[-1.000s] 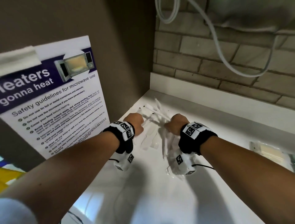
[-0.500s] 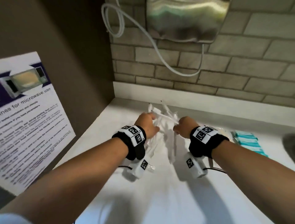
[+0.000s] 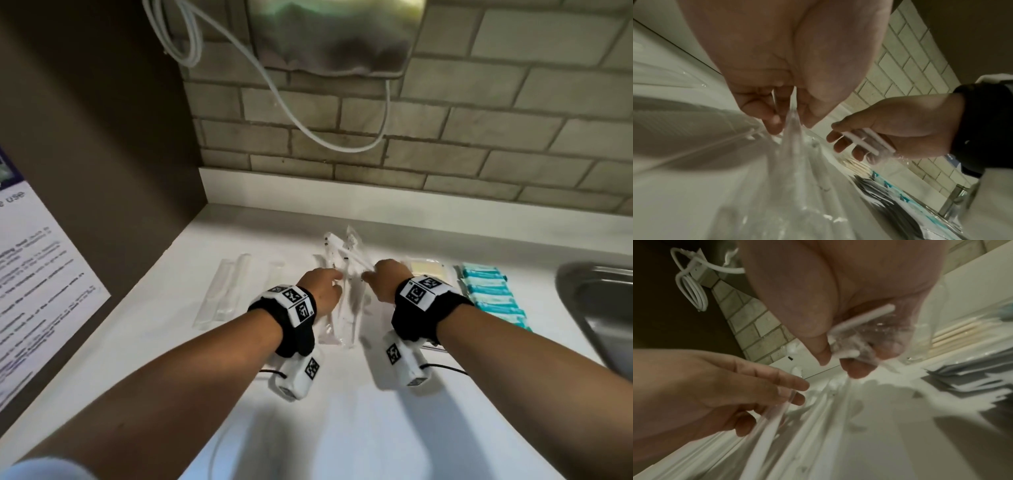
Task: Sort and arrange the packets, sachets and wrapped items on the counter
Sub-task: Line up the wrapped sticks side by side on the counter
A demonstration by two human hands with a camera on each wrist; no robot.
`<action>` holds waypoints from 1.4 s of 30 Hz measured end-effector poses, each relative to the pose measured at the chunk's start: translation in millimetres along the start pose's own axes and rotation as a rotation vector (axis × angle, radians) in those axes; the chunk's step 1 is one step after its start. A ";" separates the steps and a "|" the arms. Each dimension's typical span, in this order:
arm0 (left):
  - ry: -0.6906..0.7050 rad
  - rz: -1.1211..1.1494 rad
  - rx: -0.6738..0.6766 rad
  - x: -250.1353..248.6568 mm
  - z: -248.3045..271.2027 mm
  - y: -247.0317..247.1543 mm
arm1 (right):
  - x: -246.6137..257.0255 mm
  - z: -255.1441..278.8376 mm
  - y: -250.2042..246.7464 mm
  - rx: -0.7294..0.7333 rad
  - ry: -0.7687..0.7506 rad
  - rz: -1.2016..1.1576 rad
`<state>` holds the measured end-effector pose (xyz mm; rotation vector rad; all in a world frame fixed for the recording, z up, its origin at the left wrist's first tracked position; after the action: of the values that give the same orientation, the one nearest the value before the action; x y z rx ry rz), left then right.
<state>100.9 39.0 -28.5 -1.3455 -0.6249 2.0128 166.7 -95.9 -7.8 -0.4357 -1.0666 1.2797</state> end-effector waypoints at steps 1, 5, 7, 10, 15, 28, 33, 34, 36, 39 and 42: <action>-0.002 -0.003 0.018 -0.5 -0.1 0.5 | -1.3 1.0 -3.1 -0.031 -0.006 0.006; 0.002 -0.065 0.042 -1.9 1.8 -0.9 | -2.3 6.8 -13.2 -0.076 -0.045 -0.031; -0.016 -0.079 0.018 -3.8 0.5 -2.9 | -6.1 7.3 -13.5 -0.065 -0.047 -0.043; -0.069 -0.060 -0.020 -5.9 -3.7 -7.8 | -14.5 10.6 -11.3 -0.045 -0.037 -0.106; -0.124 -0.142 -0.025 -7.6 -2.1 -9.9 | -24.9 20.5 -8.3 -0.036 -0.050 -0.118; 0.244 -1.141 0.374 -18.4 -3.0 35.9 | -44.4 30.1 -16.7 -0.137 -0.105 -0.344; 0.172 -1.105 0.371 -9.7 0.4 23.1 | -37.8 26.5 -4.5 -0.100 -0.137 -0.334; 0.123 -0.956 0.345 -6.1 3.0 17.8 | -35.0 25.2 -2.0 -0.093 -0.147 -0.318; 0.023 -0.641 0.301 6.2 6.8 7.6 | -29.1 23.9 2.5 -0.089 -0.164 -0.289; -0.001 -0.497 0.295 25.6 8.7 -0.9 | -19.8 22.5 10.4 -0.075 -0.177 -0.268; 0.014 -0.452 0.265 36.4 10.1 -8.7 | -9.7 21.6 18.3 -0.063 -0.176 -0.264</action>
<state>83.3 70.9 -41.8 -0.9595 -0.5713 1.6496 139.4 -105.5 -15.4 -0.2226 -1.2702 1.0657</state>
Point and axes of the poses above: each hand's wrist, its own z-axis away from the middle knuckle, its own y-axis out of the palm, x = y × z, the point moved 1 cm from there along -z, towards the middle knuckle, and after that the axes turned 11 degrees about x, right-handed, at the moved point
